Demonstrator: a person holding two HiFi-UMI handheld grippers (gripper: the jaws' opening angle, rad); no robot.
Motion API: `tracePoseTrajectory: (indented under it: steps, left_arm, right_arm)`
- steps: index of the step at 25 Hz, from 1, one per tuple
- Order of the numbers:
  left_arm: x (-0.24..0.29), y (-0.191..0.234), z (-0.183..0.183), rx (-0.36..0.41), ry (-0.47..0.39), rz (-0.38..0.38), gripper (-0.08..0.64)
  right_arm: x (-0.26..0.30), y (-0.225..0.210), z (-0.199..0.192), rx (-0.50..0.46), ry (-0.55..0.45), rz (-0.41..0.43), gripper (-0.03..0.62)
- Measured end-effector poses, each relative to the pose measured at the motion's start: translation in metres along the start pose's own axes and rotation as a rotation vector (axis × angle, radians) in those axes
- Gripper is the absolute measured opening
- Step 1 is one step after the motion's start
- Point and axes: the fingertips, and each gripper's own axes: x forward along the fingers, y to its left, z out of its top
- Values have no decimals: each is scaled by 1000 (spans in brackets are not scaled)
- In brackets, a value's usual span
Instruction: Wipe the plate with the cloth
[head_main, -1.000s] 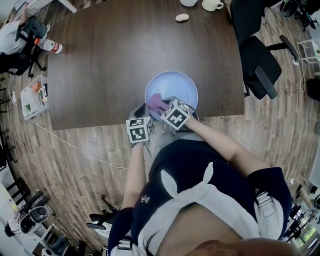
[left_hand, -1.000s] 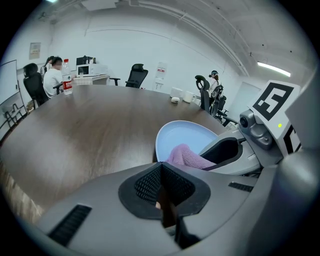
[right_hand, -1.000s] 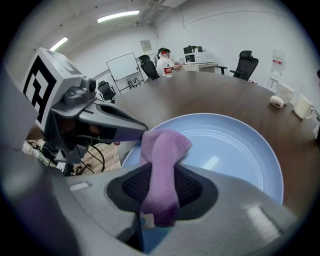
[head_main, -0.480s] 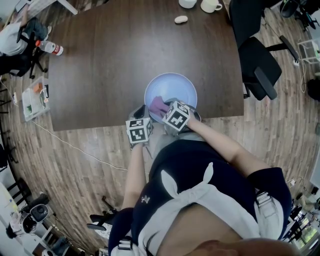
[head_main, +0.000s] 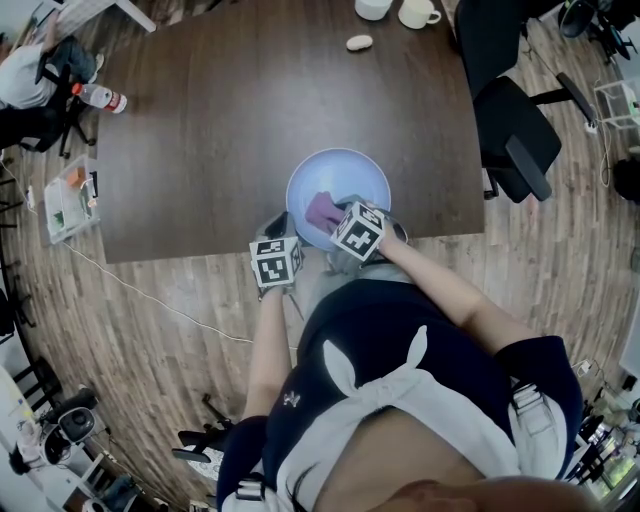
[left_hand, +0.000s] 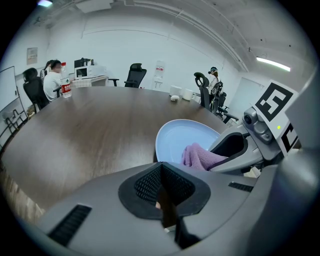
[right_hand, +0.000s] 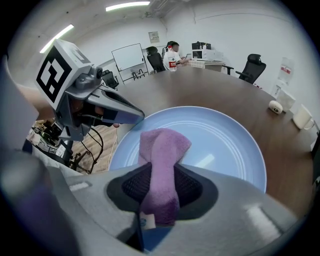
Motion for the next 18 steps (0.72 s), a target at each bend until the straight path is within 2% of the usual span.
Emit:
tracePoseTrajectory:
  steps: [18]
  left_arm:
    - [0, -3, 0, 21, 8, 25, 5]
  right_arm:
    - [-18, -46, -21, 83, 33, -40, 130]
